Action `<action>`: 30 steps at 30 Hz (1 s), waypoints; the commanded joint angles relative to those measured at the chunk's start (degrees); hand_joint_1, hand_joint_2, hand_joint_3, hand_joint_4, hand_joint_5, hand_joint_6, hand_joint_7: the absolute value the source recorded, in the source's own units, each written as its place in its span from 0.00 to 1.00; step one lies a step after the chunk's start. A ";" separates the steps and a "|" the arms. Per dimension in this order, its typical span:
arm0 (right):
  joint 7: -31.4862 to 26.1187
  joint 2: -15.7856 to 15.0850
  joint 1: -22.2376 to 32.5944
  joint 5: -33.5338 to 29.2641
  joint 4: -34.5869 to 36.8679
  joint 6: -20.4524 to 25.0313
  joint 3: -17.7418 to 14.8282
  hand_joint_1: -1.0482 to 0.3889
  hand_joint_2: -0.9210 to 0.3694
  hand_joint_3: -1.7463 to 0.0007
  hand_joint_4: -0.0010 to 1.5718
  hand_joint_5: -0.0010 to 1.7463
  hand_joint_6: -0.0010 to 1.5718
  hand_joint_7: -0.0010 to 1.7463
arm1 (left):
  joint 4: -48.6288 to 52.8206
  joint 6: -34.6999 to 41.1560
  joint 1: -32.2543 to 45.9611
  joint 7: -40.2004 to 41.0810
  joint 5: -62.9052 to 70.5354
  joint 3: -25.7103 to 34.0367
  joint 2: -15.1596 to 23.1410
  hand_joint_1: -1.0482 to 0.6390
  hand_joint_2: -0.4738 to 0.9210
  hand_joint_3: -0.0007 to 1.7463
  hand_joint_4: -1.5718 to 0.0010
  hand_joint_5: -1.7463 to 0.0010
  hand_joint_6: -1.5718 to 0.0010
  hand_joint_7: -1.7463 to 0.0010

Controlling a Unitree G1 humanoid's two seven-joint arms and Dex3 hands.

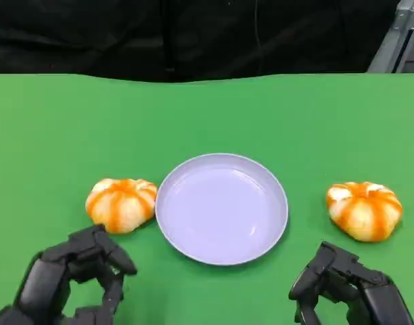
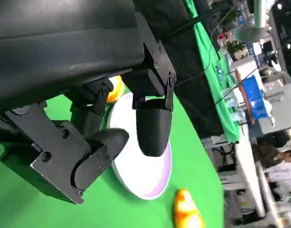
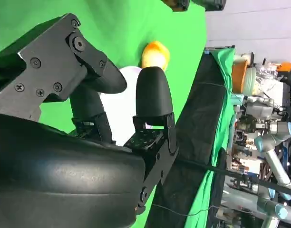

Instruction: Grasp the bread from the table and place it into the plate.

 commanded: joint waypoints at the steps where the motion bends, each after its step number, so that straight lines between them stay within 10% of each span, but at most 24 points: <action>1: -0.65 0.07 -0.25 -0.19 -0.71 0.47 0.01 0.73 0.43 0.22 0.41 1.00 0.41 0.88 | -0.47 4.35 -4.18 2.33 10.13 0.72 4.93 0.48 0.74 0.49 0.63 0.37 0.58 0.67; 7: -1.09 0.39 -0.33 -0.45 -0.69 0.69 0.49 0.74 0.44 0.20 0.40 1.00 0.41 0.88 | -3.56 13.11 -9.92 7.09 32.16 -2.73 9.50 0.36 0.98 0.03 0.78 0.60 0.63 0.96; 30: -1.03 0.06 0.35 -0.38 -2.50 2.76 0.91 0.72 0.44 0.21 0.40 0.99 0.41 0.87 | 22.17 28.31 -35.17 5.34 54.37 -22.25 10.41 0.30 1.00 0.00 0.87 0.62 0.74 0.99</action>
